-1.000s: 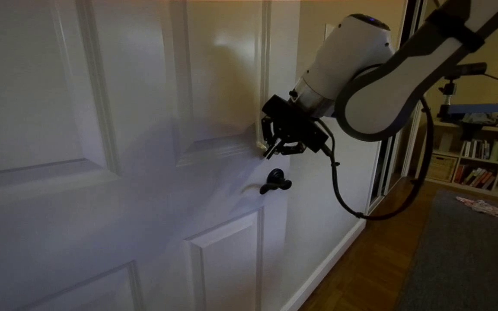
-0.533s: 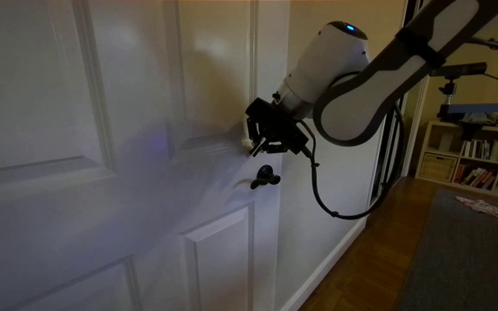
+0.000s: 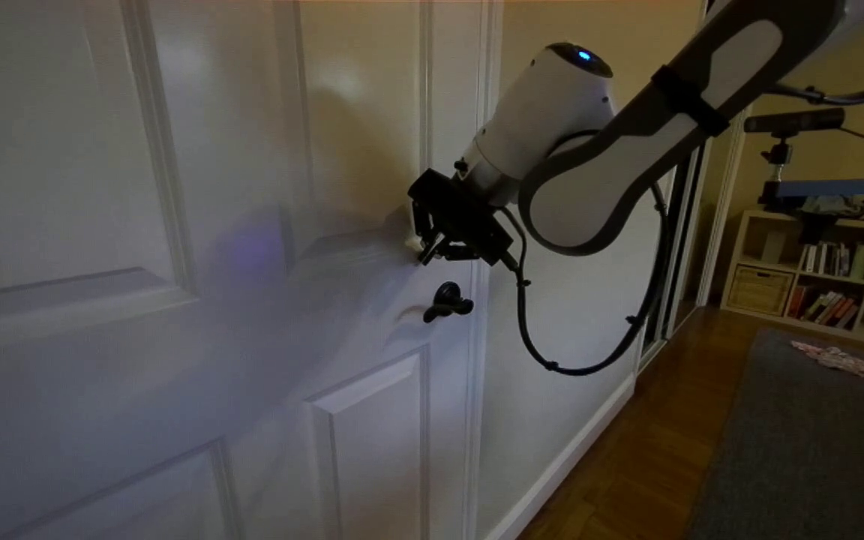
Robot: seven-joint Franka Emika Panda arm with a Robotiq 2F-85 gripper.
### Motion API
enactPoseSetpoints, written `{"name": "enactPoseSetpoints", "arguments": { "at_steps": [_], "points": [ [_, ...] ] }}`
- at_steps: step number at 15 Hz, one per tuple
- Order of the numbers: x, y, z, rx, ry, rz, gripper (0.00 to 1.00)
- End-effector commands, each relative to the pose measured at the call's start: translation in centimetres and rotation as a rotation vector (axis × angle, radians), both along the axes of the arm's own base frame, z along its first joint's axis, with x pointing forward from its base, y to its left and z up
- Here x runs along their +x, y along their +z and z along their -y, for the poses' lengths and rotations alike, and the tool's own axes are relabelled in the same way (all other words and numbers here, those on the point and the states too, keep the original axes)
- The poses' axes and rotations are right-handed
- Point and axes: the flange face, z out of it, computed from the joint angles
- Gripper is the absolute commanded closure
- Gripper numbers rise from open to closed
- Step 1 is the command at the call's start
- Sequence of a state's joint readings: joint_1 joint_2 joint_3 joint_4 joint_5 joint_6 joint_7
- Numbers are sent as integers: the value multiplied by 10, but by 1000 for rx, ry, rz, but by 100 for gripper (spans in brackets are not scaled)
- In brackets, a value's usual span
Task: Close the open door
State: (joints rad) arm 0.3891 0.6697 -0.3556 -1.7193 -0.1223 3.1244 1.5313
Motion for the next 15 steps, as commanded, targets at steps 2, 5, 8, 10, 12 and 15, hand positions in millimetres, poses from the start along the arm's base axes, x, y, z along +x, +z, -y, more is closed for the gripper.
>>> {"name": "enactPoseSetpoints", "arguments": {
  "at_steps": [2, 5, 8, 10, 12, 15],
  "points": [
    [14, 4, 2, -5, 7, 19, 93],
    [20, 4, 2, -4, 9, 28, 93],
    [25, 2, 2, 1, 10, 31, 93],
    [22, 2, 1, 2, 12, 30, 93],
    [20, 4, 4, 4, 9, 30, 93],
    [0, 7, -2, -7, 49, -12, 94]
  ]
}}
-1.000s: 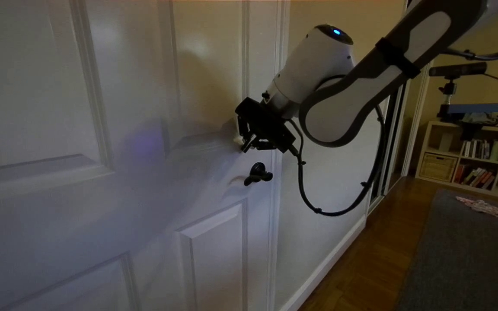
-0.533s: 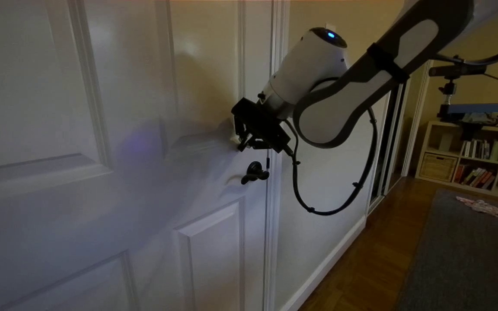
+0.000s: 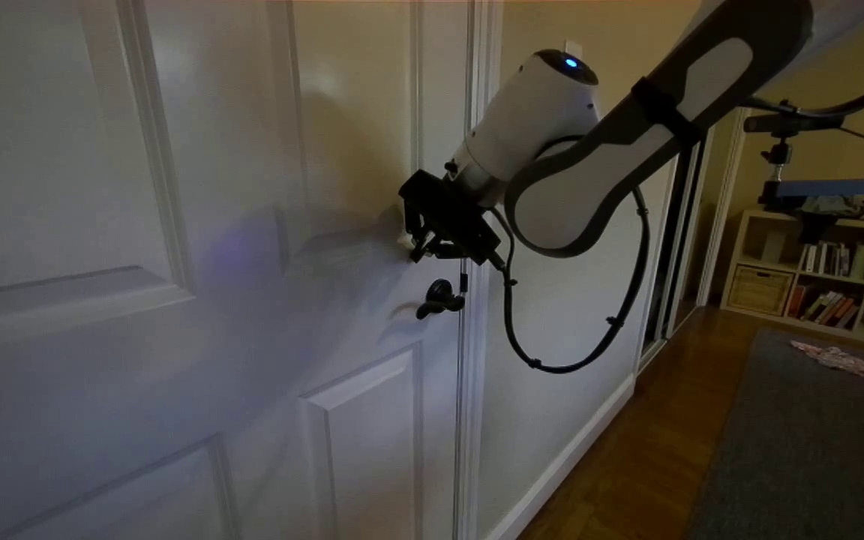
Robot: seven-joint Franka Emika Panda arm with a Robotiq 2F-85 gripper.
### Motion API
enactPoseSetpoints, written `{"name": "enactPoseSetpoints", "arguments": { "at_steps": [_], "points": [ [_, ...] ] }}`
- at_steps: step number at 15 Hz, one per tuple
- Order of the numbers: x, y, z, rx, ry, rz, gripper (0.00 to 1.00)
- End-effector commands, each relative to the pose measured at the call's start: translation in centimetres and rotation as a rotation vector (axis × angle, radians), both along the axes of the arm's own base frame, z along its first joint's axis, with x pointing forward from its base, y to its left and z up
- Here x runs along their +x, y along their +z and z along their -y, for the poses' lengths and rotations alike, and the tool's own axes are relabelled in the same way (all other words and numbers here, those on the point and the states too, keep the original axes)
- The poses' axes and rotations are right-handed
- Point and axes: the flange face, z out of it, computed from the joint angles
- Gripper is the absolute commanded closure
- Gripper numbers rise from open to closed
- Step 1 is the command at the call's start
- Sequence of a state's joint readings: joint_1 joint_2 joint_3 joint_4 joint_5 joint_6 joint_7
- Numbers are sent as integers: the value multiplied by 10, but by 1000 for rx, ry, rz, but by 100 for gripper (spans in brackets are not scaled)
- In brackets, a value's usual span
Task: Close the open door
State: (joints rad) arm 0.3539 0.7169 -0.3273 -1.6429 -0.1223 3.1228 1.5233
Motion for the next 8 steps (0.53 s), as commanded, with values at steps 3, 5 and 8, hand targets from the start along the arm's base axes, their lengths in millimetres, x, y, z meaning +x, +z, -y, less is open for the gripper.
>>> {"name": "enactPoseSetpoints", "arguments": {
  "at_steps": [3, 5, 8],
  "points": [
    [-50, 15, -23, -32, 177, -118, 93],
    [-74, 17, -34, -42, 248, -191, 68],
    [-114, 24, -39, -66, 313, -325, 60]
  ]
}}
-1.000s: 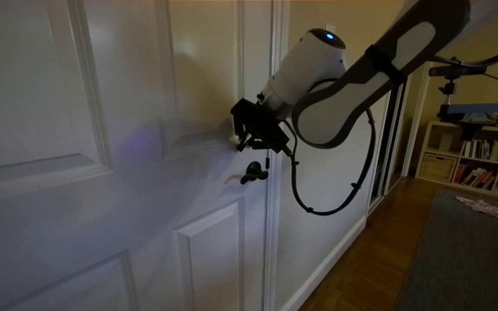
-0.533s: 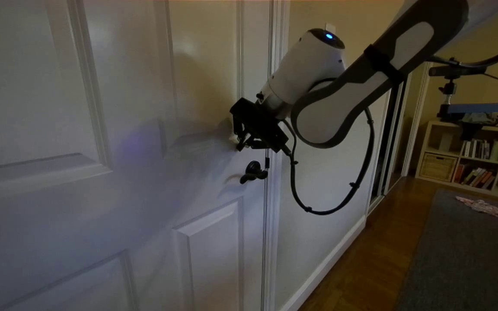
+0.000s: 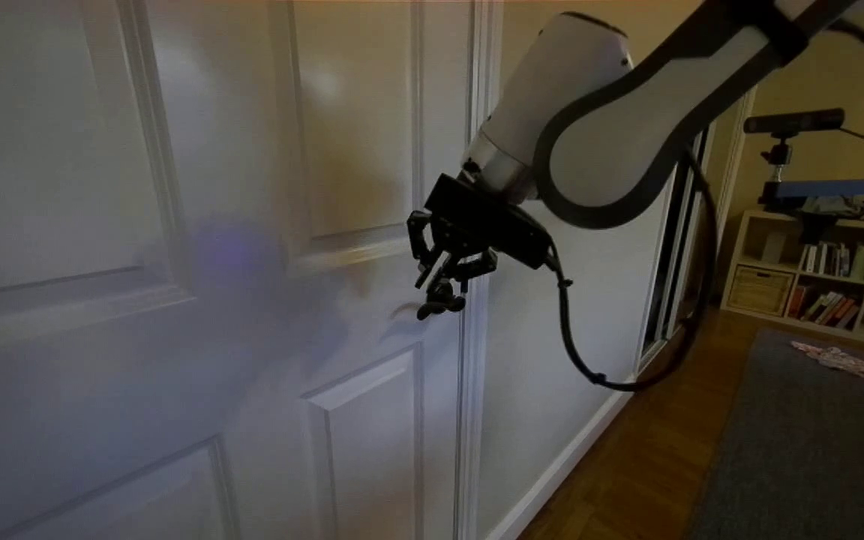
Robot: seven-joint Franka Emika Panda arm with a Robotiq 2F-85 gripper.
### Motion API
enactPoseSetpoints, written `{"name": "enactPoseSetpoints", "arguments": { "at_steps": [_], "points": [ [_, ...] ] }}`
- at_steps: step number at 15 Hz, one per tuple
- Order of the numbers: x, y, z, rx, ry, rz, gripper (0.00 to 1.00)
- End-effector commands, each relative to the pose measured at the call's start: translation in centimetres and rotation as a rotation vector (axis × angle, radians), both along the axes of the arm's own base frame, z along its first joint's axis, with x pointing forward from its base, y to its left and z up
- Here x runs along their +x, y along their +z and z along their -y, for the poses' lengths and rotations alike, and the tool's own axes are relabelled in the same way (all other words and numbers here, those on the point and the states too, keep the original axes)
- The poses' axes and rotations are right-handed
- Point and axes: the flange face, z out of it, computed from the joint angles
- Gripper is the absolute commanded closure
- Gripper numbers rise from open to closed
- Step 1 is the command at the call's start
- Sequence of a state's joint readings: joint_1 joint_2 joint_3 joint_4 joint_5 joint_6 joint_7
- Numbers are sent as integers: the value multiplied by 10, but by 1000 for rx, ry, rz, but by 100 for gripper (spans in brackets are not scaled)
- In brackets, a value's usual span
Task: Close the open door
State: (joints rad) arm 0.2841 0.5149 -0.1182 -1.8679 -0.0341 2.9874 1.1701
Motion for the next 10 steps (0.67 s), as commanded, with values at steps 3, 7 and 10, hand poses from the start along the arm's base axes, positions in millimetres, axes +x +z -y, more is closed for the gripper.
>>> {"name": "enactPoseSetpoints", "arguments": {
  "at_steps": [3, 7, 10],
  "points": [
    [-99, 29, 13, -75, 80, -224, 41],
    [-151, 38, 19, -49, 67, -284, 15],
    [-137, 33, 13, -40, 70, -273, 1]
  ]
}}
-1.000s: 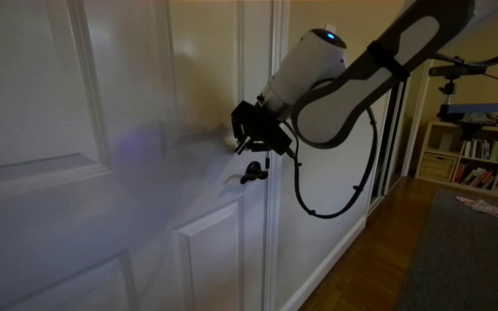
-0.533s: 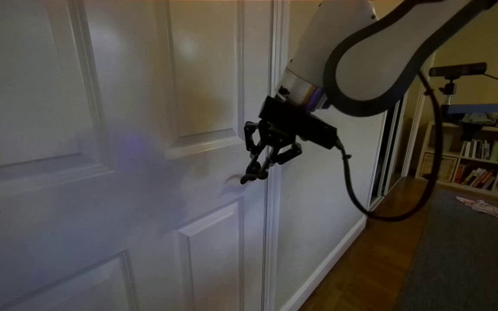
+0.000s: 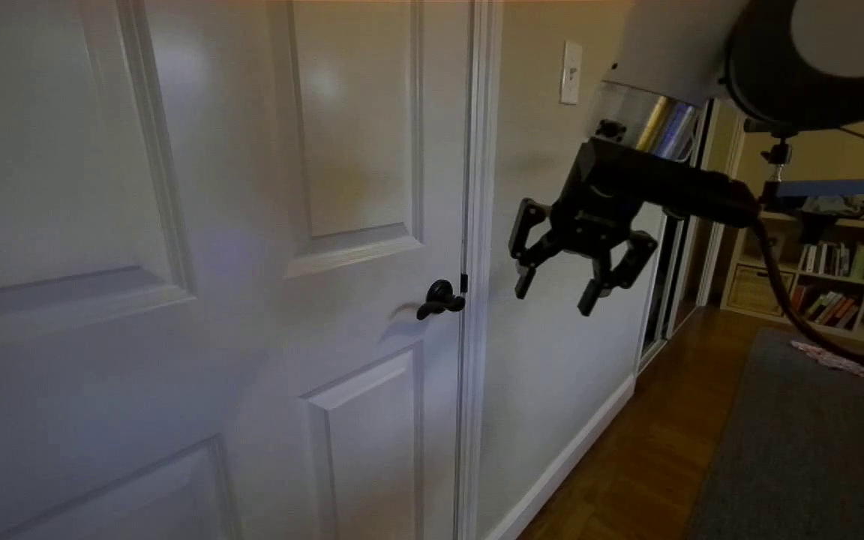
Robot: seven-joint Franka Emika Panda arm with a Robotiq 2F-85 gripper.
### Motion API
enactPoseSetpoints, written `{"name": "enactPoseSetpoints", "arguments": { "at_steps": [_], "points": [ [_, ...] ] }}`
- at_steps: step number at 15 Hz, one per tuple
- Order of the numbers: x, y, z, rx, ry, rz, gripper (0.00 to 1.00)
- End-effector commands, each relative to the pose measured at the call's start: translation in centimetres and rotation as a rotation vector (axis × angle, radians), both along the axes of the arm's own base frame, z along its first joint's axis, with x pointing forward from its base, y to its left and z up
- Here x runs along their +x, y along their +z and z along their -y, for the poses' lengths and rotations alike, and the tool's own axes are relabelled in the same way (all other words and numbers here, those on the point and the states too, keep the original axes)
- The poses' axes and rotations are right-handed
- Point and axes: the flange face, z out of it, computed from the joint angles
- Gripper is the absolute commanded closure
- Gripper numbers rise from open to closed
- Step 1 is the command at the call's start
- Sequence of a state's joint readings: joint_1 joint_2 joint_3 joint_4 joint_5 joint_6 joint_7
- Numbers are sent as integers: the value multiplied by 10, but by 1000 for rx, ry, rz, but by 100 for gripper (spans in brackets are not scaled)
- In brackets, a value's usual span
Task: Close the open door
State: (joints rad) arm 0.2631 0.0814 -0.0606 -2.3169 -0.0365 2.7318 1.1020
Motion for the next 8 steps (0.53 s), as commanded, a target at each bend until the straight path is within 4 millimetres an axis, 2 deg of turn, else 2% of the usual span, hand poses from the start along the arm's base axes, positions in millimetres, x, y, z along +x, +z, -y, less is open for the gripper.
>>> {"name": "enactPoseSetpoints", "arguments": {
  "at_steps": [1, 3, 8],
  "points": [
    [-5, 2, -1, 3, 4, -1, 15],
    [-3, 2, -2, 4, 6, 1, 2],
    [1, -3, 0, 2, 1, -5, 1]
  ]
}}
